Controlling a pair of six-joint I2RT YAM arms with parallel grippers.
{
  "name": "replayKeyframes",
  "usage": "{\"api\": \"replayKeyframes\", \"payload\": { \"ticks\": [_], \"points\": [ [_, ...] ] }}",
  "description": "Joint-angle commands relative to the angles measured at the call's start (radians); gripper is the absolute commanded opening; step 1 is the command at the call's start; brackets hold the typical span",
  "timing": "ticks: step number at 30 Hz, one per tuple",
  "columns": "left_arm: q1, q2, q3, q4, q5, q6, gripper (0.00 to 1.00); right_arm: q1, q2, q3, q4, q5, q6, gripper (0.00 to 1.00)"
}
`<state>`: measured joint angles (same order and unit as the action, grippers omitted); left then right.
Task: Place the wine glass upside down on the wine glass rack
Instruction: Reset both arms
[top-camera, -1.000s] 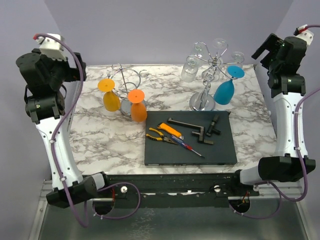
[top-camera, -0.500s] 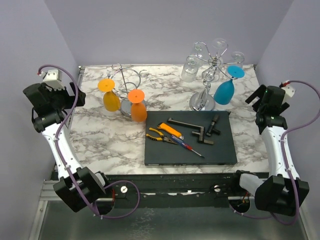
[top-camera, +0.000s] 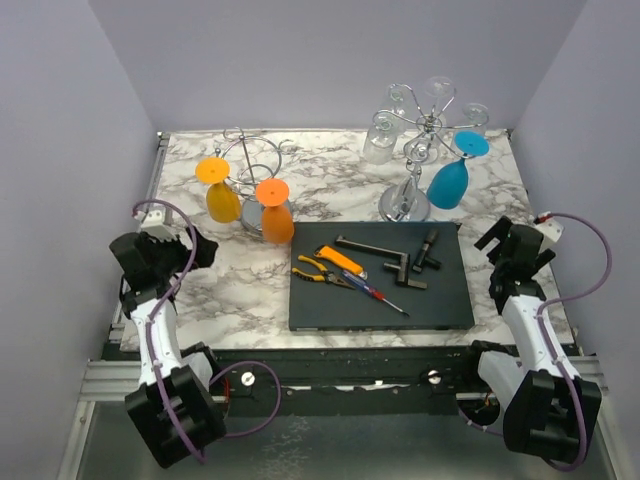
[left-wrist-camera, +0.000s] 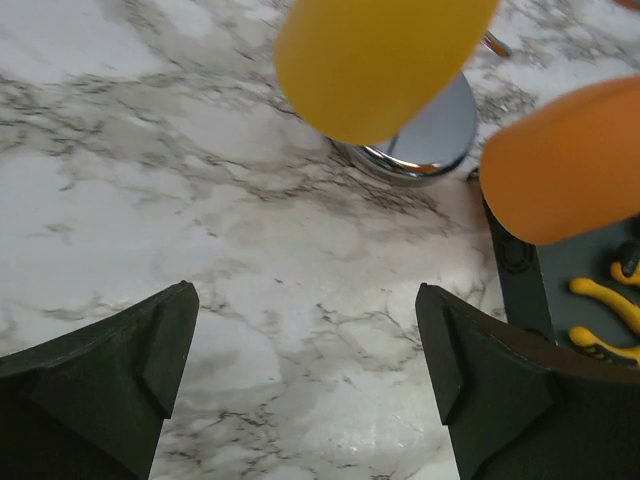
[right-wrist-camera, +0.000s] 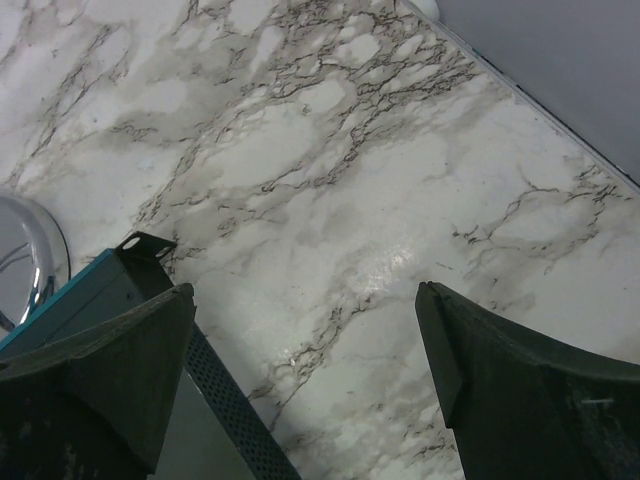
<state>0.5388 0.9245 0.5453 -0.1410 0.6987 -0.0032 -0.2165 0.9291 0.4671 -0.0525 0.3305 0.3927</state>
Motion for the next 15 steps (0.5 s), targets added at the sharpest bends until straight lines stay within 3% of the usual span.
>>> {"api": "replayKeyframes", "payload": {
  "ticks": [1, 6, 8, 15],
  "points": [
    [-0.188, -0.061, -0.129, 0.221, -0.118, -0.092, 0.99, -0.001, -0.034, -0.079, 0.206, -0.033, -0.025, 1.00],
    [-0.373, -0.043, -0.186, 0.308, -0.283, -0.128, 0.99, -0.002, -0.062, -0.173, 0.351, -0.076, -0.010, 1.00],
    [-0.383, -0.037, -0.212, 0.360, -0.270, -0.127, 0.99, -0.001, -0.044, -0.197, 0.415, -0.104, -0.075, 1.00],
    [-0.384, -0.015, -0.354, 0.678, -0.231, -0.183, 0.99, -0.002, 0.054, -0.174, 0.436, -0.102, -0.079, 1.00]
  ]
}}
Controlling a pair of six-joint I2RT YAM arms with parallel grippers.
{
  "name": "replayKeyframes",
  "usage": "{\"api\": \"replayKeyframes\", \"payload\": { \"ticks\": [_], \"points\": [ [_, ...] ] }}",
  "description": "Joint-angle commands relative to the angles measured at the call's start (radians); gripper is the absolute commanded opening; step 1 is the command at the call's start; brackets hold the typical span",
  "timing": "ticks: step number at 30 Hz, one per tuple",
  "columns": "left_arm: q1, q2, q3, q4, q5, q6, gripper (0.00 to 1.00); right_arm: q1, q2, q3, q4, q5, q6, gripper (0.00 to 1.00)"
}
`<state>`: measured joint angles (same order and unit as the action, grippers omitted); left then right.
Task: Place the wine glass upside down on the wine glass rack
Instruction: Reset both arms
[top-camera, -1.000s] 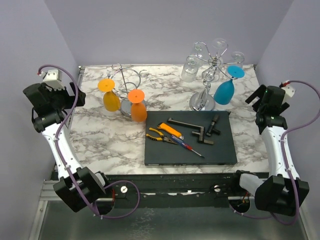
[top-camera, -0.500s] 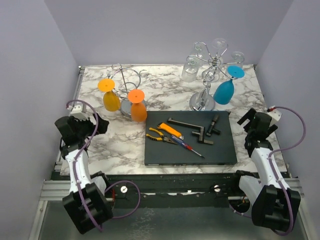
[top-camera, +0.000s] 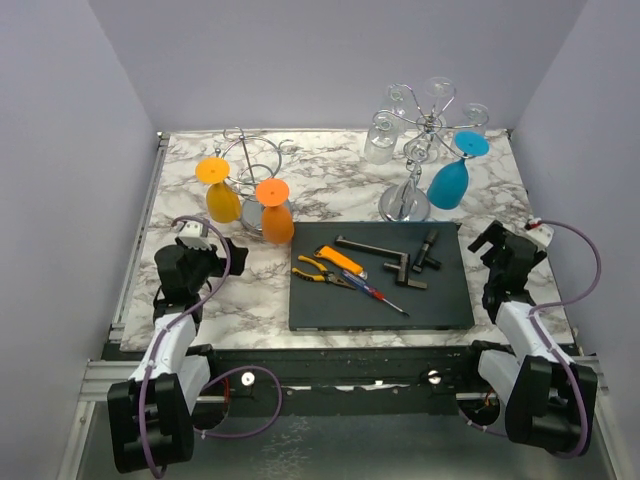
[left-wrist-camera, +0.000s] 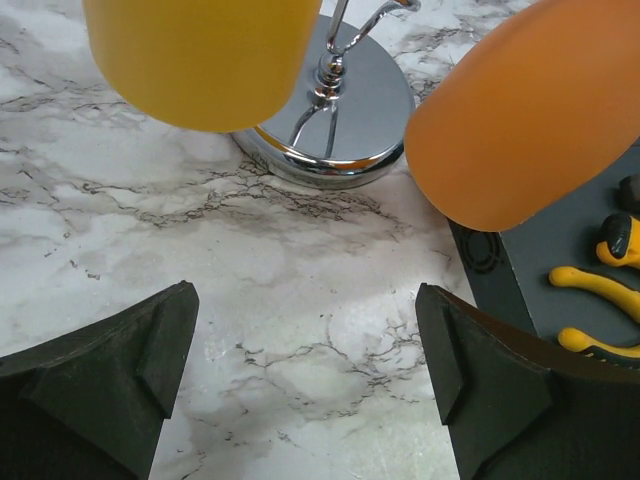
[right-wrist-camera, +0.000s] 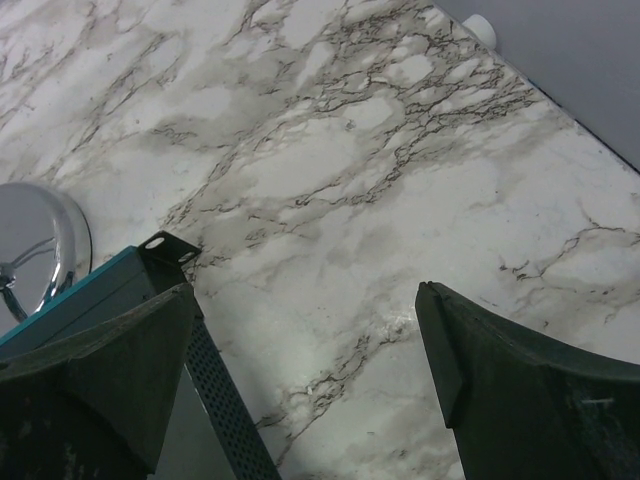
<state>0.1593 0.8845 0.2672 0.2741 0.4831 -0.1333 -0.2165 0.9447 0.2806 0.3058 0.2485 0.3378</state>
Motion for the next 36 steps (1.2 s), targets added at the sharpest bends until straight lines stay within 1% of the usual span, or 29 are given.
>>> {"api": "replayKeyframes", "payload": {
  "ticks": [1, 5, 8, 10, 11, 16, 23, 25, 26, 30, 32, 33, 35, 36],
  "points": [
    [-0.004, 0.048, -0.081, 0.305, -0.020, -0.054, 0.99, -0.002, 0.047, 0.004, 0.112, -0.028, -0.020, 1.00],
    [-0.004, 0.174, -0.061, 0.374, -0.043, -0.010, 0.99, -0.002, 0.027, -0.089, 0.336, -0.107, -0.086, 1.00],
    [-0.004, 0.253, -0.079, 0.503, -0.067, 0.003, 0.99, -0.002, 0.027, -0.161, 0.517, -0.160, -0.157, 1.00],
    [-0.004, 0.299, -0.101, 0.601, -0.072, -0.015, 0.99, -0.001, 0.049, -0.187, 0.589, -0.171, -0.159, 1.00],
    [-0.004, 0.318, -0.099, 0.625, -0.064, -0.022, 0.99, -0.002, 0.068, -0.201, 0.631, -0.176, -0.156, 1.00],
    [-0.004, 0.399, -0.104, 0.768, -0.076, -0.041, 0.99, -0.002, 0.212, -0.227, 0.848, -0.217, -0.167, 1.00],
    [-0.005, 0.511, -0.100, 0.937, -0.138, -0.035, 0.99, -0.002, 0.428, -0.258, 1.159, -0.241, -0.164, 1.00],
    [-0.006, 0.563, -0.102, 1.009, -0.165, -0.026, 0.99, -0.001, 0.494, -0.260, 1.240, -0.241, -0.155, 1.00],
    [-0.005, 0.601, -0.102, 1.054, -0.185, -0.026, 0.99, -0.001, 0.533, -0.265, 1.292, -0.270, -0.159, 1.00],
    [-0.005, 0.734, -0.114, 1.222, -0.209, -0.036, 0.99, 0.000, 0.676, -0.294, 1.476, -0.301, -0.163, 1.00],
    [-0.006, 0.736, -0.099, 1.183, -0.236, -0.036, 0.99, 0.001, 0.699, -0.284, 1.459, -0.350, -0.186, 1.00],
    [-0.006, 0.753, -0.093, 1.182, -0.239, -0.038, 0.99, 0.001, 0.727, -0.284, 1.477, -0.352, -0.186, 1.00],
    [-0.006, 0.811, -0.088, 1.245, -0.228, -0.046, 0.99, 0.001, 0.726, -0.248, 1.443, -0.345, -0.183, 1.00],
    [-0.007, 0.806, -0.079, 1.227, -0.222, -0.043, 0.99, 0.002, 0.722, -0.235, 1.419, -0.334, -0.178, 1.00]
  ]
}}
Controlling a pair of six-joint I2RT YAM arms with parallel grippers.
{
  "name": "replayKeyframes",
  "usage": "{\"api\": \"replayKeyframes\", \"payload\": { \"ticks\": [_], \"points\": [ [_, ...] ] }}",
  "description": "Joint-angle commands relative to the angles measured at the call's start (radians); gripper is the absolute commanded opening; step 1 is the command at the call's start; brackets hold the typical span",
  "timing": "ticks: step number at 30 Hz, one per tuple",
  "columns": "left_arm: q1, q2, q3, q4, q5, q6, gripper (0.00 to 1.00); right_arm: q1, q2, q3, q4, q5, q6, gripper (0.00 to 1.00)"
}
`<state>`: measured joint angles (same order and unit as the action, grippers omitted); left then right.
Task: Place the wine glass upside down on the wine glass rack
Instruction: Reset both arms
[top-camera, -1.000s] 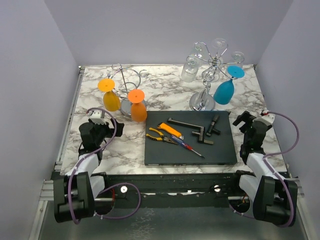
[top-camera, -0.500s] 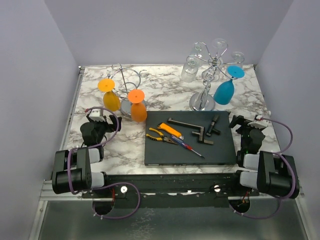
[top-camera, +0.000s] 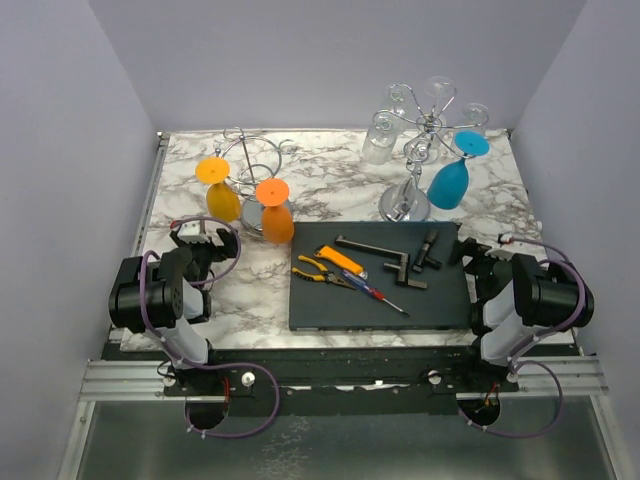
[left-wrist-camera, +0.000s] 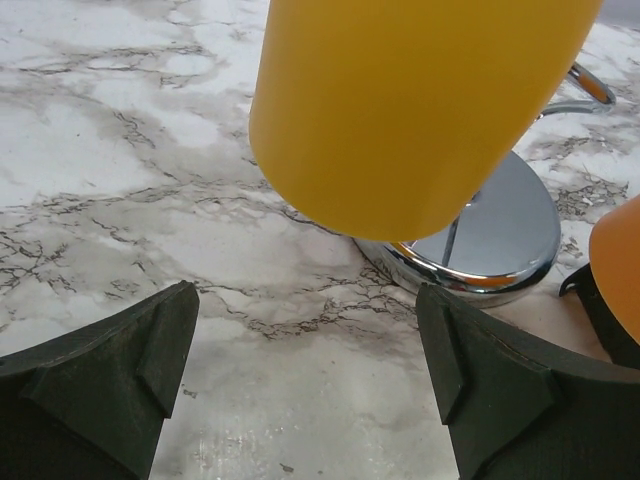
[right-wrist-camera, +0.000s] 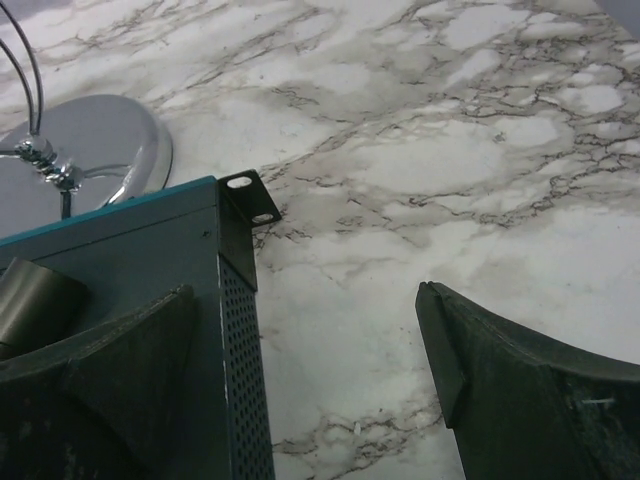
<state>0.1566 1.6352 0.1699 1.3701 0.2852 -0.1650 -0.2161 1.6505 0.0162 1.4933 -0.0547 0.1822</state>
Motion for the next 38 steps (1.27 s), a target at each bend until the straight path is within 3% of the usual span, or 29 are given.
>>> {"api": "replayKeyframes", "payload": {
  "ticks": [1, 6, 38],
  "points": [
    [-0.006, 0.026, 0.038, 0.031, -0.026, -0.003, 0.99, 0.001, 0.004, 0.045, 0.181, -0.021, -0.017, 1.00],
    [-0.025, 0.025, 0.132, -0.136, -0.040, 0.009, 0.99, 0.006, -0.027, 0.215, -0.164, -0.098, -0.055, 1.00],
    [-0.045, 0.024, 0.141, -0.158, -0.070, 0.024, 0.99, 0.006, -0.025, 0.222, -0.173, -0.180, -0.084, 1.00]
  ]
}}
